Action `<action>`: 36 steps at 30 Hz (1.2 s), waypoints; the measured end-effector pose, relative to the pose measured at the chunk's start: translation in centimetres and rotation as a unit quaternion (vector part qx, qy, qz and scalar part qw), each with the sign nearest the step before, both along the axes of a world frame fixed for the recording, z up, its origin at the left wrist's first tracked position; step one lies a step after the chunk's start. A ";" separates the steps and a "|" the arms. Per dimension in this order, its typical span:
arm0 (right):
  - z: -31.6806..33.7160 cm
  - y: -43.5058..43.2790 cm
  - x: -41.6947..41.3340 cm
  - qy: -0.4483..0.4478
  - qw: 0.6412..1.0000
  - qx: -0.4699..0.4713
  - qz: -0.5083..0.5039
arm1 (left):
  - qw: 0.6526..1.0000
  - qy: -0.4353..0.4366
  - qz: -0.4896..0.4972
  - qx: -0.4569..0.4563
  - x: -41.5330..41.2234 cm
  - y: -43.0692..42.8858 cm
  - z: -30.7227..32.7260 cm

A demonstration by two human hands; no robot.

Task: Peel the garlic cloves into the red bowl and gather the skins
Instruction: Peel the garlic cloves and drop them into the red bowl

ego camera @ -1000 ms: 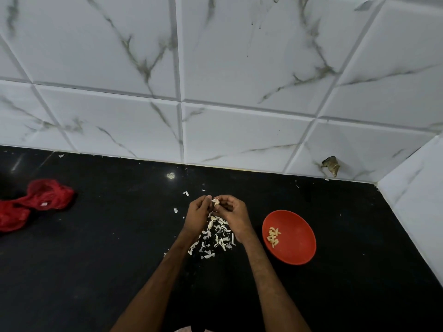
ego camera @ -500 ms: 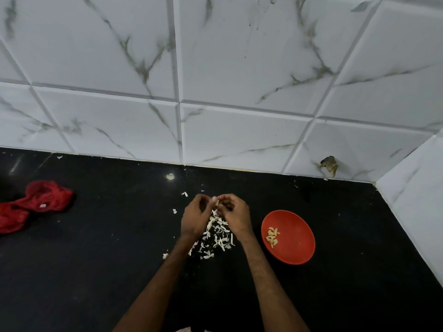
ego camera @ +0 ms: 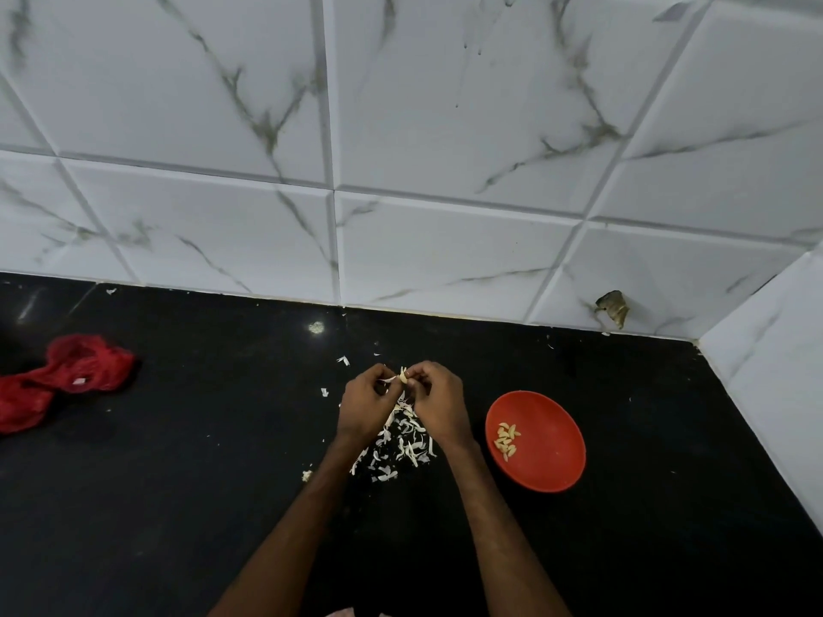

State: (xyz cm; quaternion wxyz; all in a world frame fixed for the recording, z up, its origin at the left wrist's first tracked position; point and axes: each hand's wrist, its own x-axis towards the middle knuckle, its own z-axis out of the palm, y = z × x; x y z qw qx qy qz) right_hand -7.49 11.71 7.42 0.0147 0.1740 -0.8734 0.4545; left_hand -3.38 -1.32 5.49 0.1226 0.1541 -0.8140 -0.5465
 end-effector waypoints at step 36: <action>0.9 0.2 0.3 -0.018 0.992 -0.065 -0.109 | 0.925 -0.103 -0.063 0.361 0.2 1.1 2.7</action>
